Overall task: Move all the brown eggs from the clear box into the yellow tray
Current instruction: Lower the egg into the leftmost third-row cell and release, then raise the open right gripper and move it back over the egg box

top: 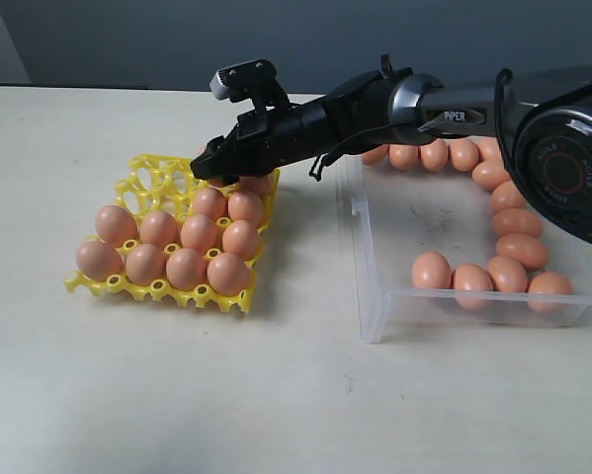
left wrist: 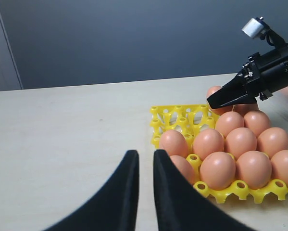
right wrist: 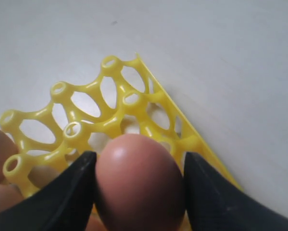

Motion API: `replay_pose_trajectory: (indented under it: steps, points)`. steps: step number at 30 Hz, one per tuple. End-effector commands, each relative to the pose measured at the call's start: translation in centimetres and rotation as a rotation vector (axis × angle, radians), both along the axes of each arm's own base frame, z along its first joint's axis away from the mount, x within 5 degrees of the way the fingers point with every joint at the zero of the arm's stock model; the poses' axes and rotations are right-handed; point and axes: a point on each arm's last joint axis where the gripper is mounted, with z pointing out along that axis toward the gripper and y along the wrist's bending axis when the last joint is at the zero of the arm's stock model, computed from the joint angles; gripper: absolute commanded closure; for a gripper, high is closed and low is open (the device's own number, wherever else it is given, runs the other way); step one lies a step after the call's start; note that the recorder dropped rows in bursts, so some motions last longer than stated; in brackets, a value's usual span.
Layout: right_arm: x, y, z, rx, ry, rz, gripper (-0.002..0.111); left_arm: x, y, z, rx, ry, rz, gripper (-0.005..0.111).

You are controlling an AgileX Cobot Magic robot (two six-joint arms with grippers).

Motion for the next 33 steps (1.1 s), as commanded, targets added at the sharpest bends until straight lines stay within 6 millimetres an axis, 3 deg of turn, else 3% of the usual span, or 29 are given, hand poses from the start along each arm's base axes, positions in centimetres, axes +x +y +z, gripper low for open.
replay_pose_trajectory:
  steps: [1, 10, 16, 20, 24, 30, 33]
  points:
    - [-0.1, 0.0, -0.1, -0.020, -0.009, 0.012, 0.053, 0.1, 0.0, -0.2, 0.001, 0.005, -0.002, 0.095]
    - [-0.1, 0.0, 0.7, -0.014, -0.016, 0.006, 0.050, 0.1, 0.0, -0.2, 0.001, 0.005, -0.002, 0.095]
    - [-0.5, -0.6, 5.2, -0.053, -0.065, 0.001, 0.050, 0.1, 0.0, -0.2, 0.001, 0.005, -0.002, 0.095]
    - [-0.8, -3.1, 8.7, -0.283, -0.106, -0.100, 0.051, 0.1, 0.0, -0.2, 0.001, 0.005, -0.002, 0.095]
    - [-0.8, -5.5, 8.5, -0.510, -0.027, -0.255, 0.058, 0.1, 0.0, -0.2, 0.001, 0.005, -0.002, 0.095]
    - [-0.9, -8.3, 8.0, -0.773, 0.024, -0.408, 0.058, 0.1, 0.0, -0.2, 0.001, 0.005, -0.002, 0.095]
    - [-0.5, -11.9, 8.5, -0.955, 0.055, -0.608, 0.059, 0.1, 0.0, -0.2, 0.001, 0.005, -0.002, 0.095]
